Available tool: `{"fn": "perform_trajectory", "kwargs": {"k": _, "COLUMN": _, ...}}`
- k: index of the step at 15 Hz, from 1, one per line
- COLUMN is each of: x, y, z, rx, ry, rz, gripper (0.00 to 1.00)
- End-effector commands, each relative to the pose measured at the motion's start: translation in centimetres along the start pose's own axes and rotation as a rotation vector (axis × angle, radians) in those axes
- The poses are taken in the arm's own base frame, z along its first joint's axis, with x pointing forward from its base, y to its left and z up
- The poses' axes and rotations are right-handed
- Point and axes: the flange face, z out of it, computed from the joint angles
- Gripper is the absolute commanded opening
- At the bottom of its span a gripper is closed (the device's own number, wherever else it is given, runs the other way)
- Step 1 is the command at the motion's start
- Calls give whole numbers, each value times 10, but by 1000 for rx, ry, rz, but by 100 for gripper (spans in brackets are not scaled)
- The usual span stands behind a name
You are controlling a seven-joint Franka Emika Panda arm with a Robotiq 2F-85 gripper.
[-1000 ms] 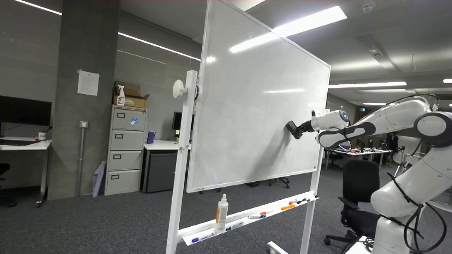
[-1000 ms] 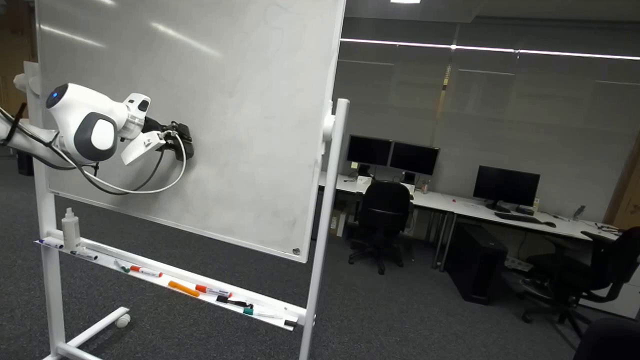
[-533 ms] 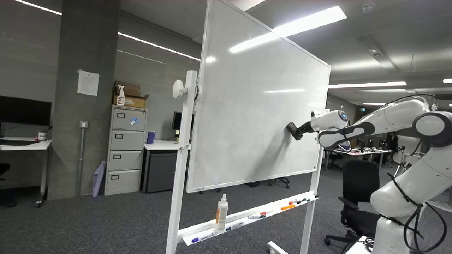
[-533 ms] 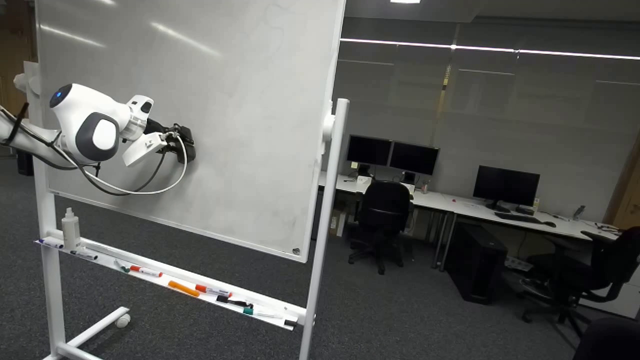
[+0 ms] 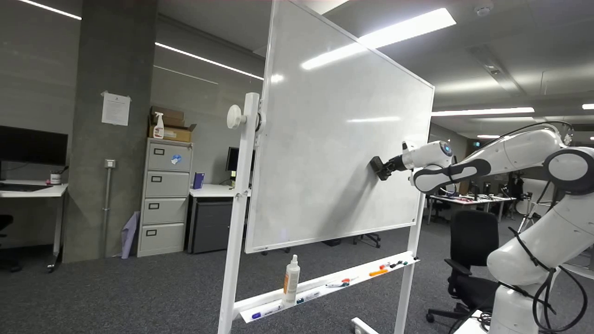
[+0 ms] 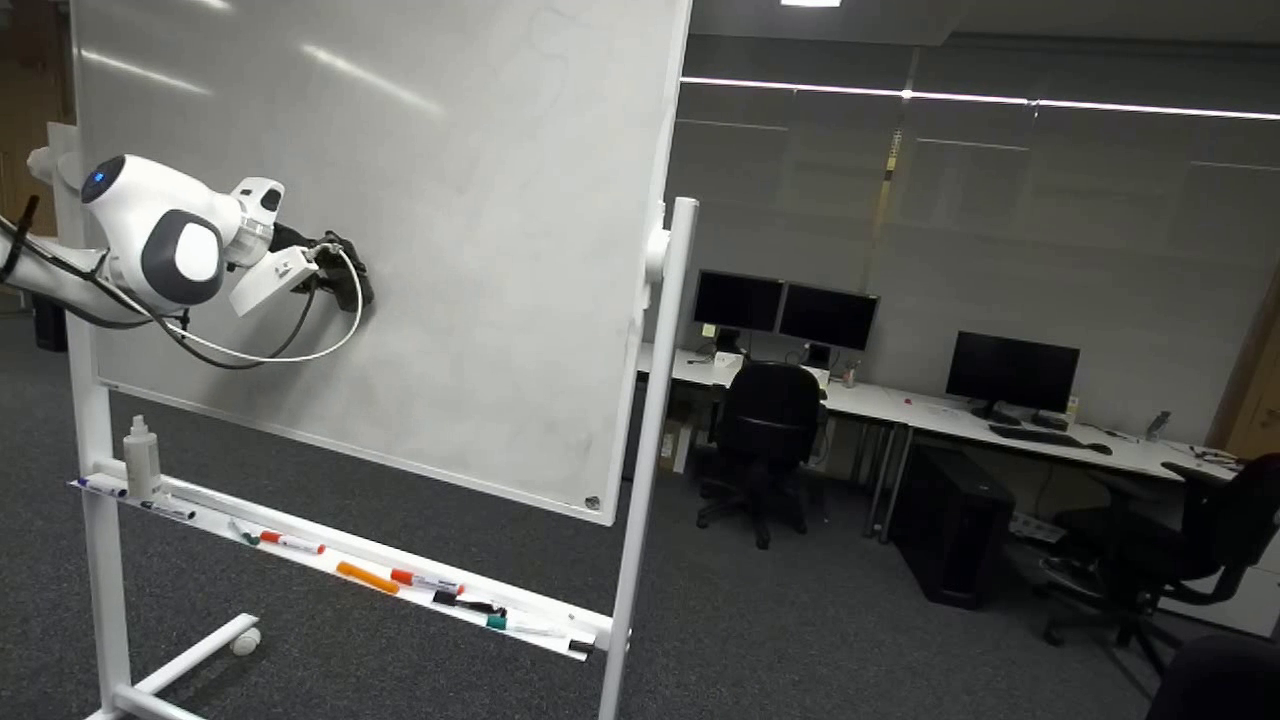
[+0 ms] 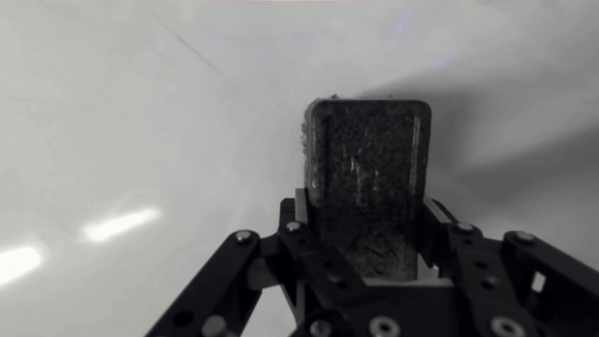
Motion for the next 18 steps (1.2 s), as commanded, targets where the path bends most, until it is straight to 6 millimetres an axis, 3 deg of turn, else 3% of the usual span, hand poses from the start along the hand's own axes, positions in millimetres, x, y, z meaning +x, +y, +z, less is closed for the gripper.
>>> {"fn": "perform_trajectory", "kwargs": {"k": 1, "x": 39, "y": -2, "z": 1, "rx": 1, "ry": 33, "rz": -59, "gripper": 31}}
{"fn": "perform_trajectory", "kwargs": {"k": 5, "x": 80, "y": -6, "z": -12, "rx": -21, "ry": 106, "rz": -111, "gripper": 31}}
{"fn": "perform_trajectory", "kwargs": {"k": 9, "x": 105, "y": 3, "z": -22, "rx": -61, "ry": 153, "rz": -133, "gripper": 31}}
{"fn": "perform_trajectory", "kwargs": {"k": 12, "x": 103, "y": 7, "z": -18, "rx": -71, "ry": 147, "rz": -136, "gripper": 31}}
{"fn": "perform_trajectory", "kwargs": {"k": 18, "x": 75, "y": 6, "z": -9, "rx": -65, "ry": 98, "rz": -126, "gripper": 31}}
